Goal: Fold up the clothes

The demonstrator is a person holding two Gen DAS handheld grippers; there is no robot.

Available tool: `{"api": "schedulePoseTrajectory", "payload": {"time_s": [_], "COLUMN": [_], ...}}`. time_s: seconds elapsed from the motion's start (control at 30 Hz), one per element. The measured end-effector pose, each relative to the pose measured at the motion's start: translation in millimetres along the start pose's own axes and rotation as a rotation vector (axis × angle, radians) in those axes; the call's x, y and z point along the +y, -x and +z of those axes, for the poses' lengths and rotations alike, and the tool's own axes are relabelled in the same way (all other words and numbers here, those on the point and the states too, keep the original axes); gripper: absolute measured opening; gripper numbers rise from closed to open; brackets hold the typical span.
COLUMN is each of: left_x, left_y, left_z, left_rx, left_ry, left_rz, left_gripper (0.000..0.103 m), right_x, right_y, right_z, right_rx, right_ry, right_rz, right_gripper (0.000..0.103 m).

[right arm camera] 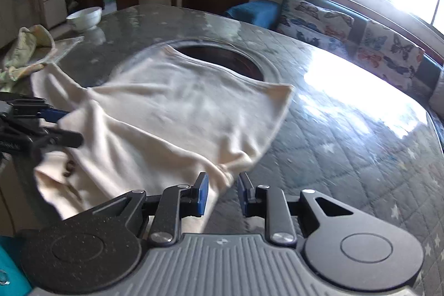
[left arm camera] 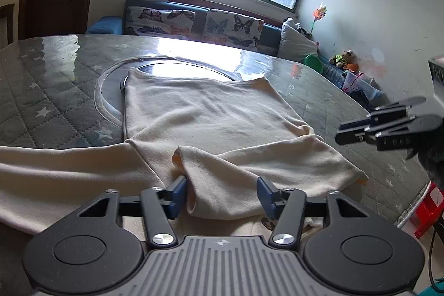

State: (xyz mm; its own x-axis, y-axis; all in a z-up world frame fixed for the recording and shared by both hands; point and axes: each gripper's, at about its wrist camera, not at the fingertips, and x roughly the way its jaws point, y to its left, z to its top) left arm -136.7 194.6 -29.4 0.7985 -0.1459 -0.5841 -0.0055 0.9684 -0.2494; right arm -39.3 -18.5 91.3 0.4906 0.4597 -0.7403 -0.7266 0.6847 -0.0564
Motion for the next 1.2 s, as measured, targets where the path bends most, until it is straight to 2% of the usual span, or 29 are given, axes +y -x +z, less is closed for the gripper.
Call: {"api": "schedulePoseTrajectory", "payload": {"time_s": [0.13, 0.27, 0.33, 0.47, 0.5, 0.53, 0.57, 0.67, 0.73, 0.8, 0.87, 0.9, 0.97, 1.07, 1.2], "left_x": [1, 1, 1, 1, 1, 1, 1, -1, 2, 8, 13, 15, 16, 9, -14], "left_y": [2, 5, 5, 6, 7, 7, 8, 11, 8, 4, 0, 1, 3, 11, 5], "left_z": [2, 5, 6, 8, 9, 10, 12, 16, 17, 15, 13, 12, 11, 15, 22], "left_rx": [-0.005, -0.019, -0.022, -0.029, -0.031, -0.034, -0.043, -0.069, -0.057, -0.034, -0.011, -0.004, -0.003, -0.031, -0.041], "left_ry": [-0.004, -0.016, -0.021, -0.03, -0.032, -0.031, -0.034, -0.047, -0.048, -0.04, -0.038, -0.039, -0.038, -0.045, -0.081], "left_rz": [0.021, 0.03, 0.034, 0.042, 0.044, 0.045, 0.043, 0.038, 0.062, 0.091, 0.122, 0.135, 0.144, 0.115, 0.031], "left_gripper": [0.016, 0.011, 0.01, 0.009, 0.008, 0.008, 0.008, 0.008, 0.008, 0.008, 0.008, 0.008, 0.008, 0.01, 0.011], "right_x": [-7, 3, 8, 9, 9, 8, 7, 4, -2, -6, -9, -9, -10, -9, 2], "right_y": [-8, -19, -28, -42, -42, -42, -40, -33, -31, -32, -33, -32, -27, -17, 1], "right_z": [-1, 5, 7, 8, 7, 7, 8, 6, 2, -2, -4, -4, -1, 0, -7], "right_rx": [-0.029, -0.043, -0.038, -0.014, -0.011, -0.008, -0.002, -0.002, -0.005, -0.014, -0.025, -0.03, -0.05, -0.07, -0.08], "right_ry": [-0.032, 0.021, 0.05, 0.081, 0.081, 0.081, 0.079, 0.09, 0.069, 0.037, 0.017, 0.013, 0.001, -0.003, 0.031], "right_rz": [0.02, 0.076, 0.097, 0.12, 0.118, 0.116, 0.117, 0.079, 0.064, 0.067, 0.065, 0.062, 0.067, 0.081, 0.112], "right_gripper": [0.022, 0.025, 0.031, 0.031, 0.026, 0.012, 0.008, 0.006, 0.006, 0.008, 0.015, 0.023, 0.028, 0.029, 0.032]}}
